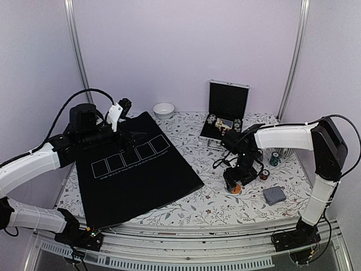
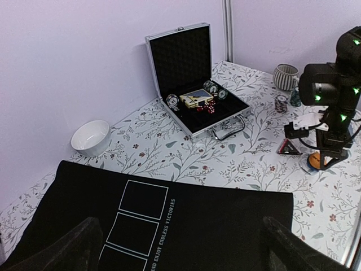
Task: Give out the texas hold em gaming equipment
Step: Move the dealer button to the center of the board, then pick up the dealer button from the center of the board.
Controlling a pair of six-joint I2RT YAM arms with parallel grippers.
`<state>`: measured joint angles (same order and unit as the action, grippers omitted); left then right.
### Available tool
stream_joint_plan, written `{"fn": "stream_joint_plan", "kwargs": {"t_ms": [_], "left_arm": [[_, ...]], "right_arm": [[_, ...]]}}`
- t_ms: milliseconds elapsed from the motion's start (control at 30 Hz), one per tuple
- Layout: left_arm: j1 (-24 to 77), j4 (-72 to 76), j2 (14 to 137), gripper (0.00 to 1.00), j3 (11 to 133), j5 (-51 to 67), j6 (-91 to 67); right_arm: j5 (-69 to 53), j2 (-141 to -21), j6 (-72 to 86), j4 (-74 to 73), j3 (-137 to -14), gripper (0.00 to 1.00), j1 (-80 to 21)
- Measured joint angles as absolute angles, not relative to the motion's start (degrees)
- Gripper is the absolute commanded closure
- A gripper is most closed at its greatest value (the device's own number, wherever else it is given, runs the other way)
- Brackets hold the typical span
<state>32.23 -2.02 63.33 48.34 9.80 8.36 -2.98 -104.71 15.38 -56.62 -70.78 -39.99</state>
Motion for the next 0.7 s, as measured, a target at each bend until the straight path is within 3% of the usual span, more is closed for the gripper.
{"fn": "stream_joint_plan", "kwargs": {"t_ms": [167,300,467,600,700], "left_arm": [[32.23,-2.02,63.33,0.02,48.23,9.82,8.36],[32.23,-2.02,63.33,0.02,48.16,9.82,8.36],[32.23,-2.02,63.33,0.02,48.14,9.85,8.36],[32.23,-2.02,63.33,0.02,48.14,9.87,8.38],[32.23,-2.02,63.33,0.02,48.12,9.87,8.36]], "right_arm": [[-5.19,-104.64,15.53,-54.26,-71.70,0.14,-40.01],[-4.86,-106.26,15.68,-53.08,-72.64,0.12,-40.01],[-2.81,-109.21,16.10,-53.82,-72.60,0.13,-40.12],[-3.25,-109.27,16.05,-53.60,-71.85,0.24,-40.18],[-3.68,-109.27,15.81,-53.52,-71.48,0.26,-40.18]]}}
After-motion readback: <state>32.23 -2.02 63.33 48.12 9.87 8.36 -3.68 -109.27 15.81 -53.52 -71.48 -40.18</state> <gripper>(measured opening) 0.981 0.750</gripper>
